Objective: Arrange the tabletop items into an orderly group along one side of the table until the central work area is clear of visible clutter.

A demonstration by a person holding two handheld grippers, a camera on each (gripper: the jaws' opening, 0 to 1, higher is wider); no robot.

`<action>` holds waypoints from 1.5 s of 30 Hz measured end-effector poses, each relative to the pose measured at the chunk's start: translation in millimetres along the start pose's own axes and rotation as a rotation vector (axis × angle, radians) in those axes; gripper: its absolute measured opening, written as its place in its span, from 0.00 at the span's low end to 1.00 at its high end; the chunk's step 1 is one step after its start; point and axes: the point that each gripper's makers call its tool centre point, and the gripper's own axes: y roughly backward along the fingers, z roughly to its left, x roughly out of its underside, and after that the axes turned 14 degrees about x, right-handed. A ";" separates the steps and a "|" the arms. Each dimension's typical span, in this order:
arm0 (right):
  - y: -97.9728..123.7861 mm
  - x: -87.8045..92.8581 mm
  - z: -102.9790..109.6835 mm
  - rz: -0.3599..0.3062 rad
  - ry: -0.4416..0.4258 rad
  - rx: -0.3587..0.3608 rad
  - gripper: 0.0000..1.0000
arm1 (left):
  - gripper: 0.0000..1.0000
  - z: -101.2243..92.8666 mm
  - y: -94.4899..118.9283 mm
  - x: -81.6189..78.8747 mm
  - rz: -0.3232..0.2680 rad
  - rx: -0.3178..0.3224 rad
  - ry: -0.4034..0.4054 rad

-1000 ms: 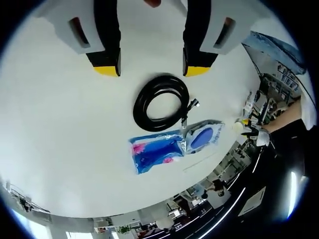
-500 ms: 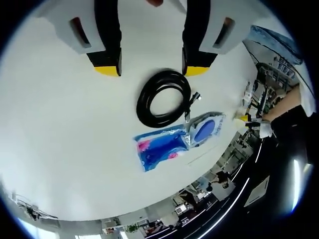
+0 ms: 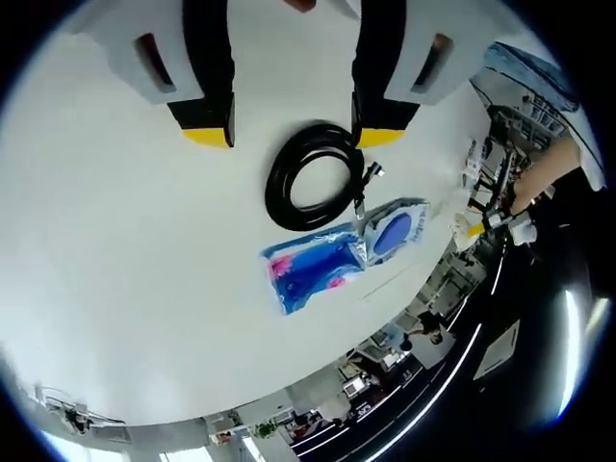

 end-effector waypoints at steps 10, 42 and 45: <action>7.8 -9.7 -8.8 -0.052 -0.077 0.000 0.48 | 0.31 -46.6 -18.1 2.9 -0.165 0.018 0.182; 9.2 -7.4 -16.5 -0.066 -0.148 0.012 0.47 | 0.33 -80.8 -58.1 38.4 -0.149 0.022 0.235; 8.2 -7.2 -16.3 -0.065 -0.147 0.008 0.48 | 0.33 -82.0 -57.4 39.3 -0.139 0.023 0.222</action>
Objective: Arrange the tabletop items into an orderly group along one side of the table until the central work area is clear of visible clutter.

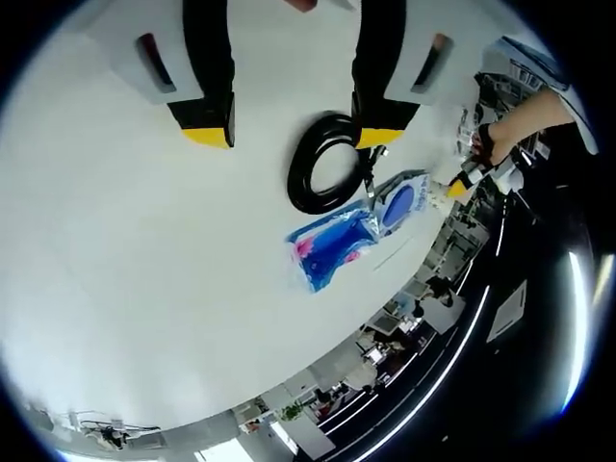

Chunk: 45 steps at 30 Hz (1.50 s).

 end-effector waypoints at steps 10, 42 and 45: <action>0.4 3.7 -3.4 0.006 -0.004 0.006 0.48 | 0.34 6.9 -4.5 4.0 0.041 0.005 -0.046; -1.9 9.1 -6.8 0.000 -0.025 -0.032 0.48 | 1.00 9.4 41.0 5.7 0.095 -0.107 -0.072; -0.2 9.8 -7.3 -0.004 -0.030 -0.034 0.48 | 0.99 8.8 45.9 5.7 0.093 -0.113 -0.075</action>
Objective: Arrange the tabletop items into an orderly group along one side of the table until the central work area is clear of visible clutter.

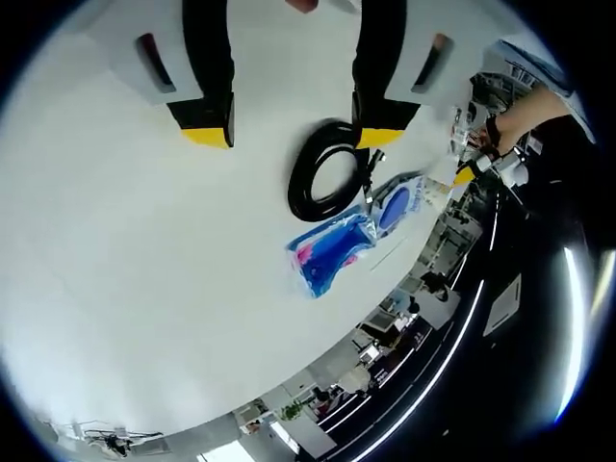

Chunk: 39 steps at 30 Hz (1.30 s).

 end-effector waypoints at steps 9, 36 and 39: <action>5.2 3.0 5.0 -0.013 -0.009 -0.015 0.48 | 0.97 5.8 23.5 2.5 -0.012 -0.032 0.007; 3.5 5.0 -0.1 0.000 -0.011 -0.008 0.47 | 0.89 52.2 69.5 14.2 -0.017 -0.138 0.057; 3.2 5.6 -1.5 0.003 -0.009 -0.006 0.47 | 0.87 67.6 78.3 16.3 -0.001 -0.174 0.067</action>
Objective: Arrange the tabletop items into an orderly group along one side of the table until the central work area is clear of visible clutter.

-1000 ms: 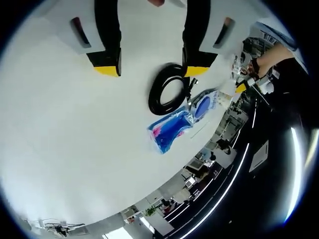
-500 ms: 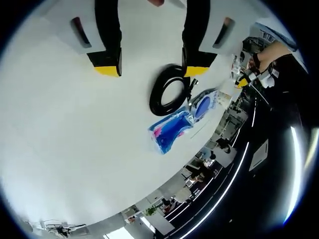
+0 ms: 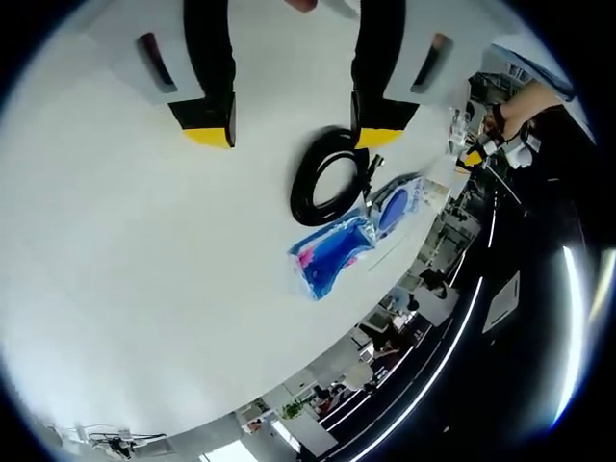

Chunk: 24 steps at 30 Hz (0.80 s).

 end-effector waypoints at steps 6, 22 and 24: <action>0.6 -2.1 3.0 -0.014 -0.005 -0.014 0.46 | 0.84 25.7 12.5 -2.6 0.024 -0.053 -0.002; 3.5 0.7 9.1 -0.001 0.029 -0.013 0.46 | 0.68 83.8 8.3 -2.4 0.155 -0.131 0.030; 4.3 1.4 8.8 0.000 0.026 -0.006 0.46 | 0.65 88.1 6.0 -2.6 0.160 -0.130 0.045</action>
